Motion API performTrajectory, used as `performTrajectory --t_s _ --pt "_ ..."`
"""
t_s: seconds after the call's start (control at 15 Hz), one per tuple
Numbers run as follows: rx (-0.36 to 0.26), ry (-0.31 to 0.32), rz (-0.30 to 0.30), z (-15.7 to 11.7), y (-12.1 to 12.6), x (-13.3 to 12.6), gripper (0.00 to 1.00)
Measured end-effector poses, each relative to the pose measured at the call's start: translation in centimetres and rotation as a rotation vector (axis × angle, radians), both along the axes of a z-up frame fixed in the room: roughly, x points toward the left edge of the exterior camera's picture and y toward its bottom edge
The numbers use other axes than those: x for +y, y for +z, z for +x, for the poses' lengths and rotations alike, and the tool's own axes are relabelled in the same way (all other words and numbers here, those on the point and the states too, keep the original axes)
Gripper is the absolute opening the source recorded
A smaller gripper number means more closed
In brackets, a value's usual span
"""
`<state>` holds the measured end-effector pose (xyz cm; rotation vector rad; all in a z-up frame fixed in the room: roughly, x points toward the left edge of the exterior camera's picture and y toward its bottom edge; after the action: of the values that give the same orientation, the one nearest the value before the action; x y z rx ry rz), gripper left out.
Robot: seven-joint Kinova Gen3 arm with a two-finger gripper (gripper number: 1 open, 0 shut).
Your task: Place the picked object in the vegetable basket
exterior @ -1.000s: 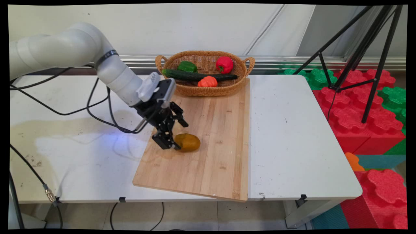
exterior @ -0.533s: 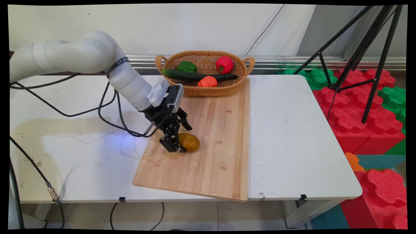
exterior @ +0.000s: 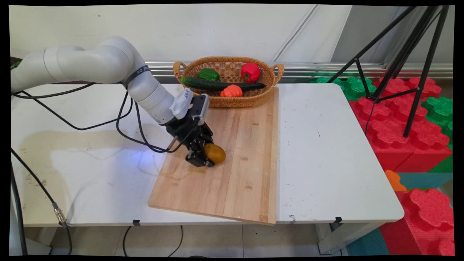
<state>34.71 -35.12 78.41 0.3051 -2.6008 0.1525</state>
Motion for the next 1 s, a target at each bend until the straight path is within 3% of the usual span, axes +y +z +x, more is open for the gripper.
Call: performTrajectory --t_s 0.6,1.0 --pt "0.039 0.024 0.0 0.7 1.4 -0.2 0.0" --pt "0.104 0.044 -0.002 2.7 4.6 0.7 0.0"
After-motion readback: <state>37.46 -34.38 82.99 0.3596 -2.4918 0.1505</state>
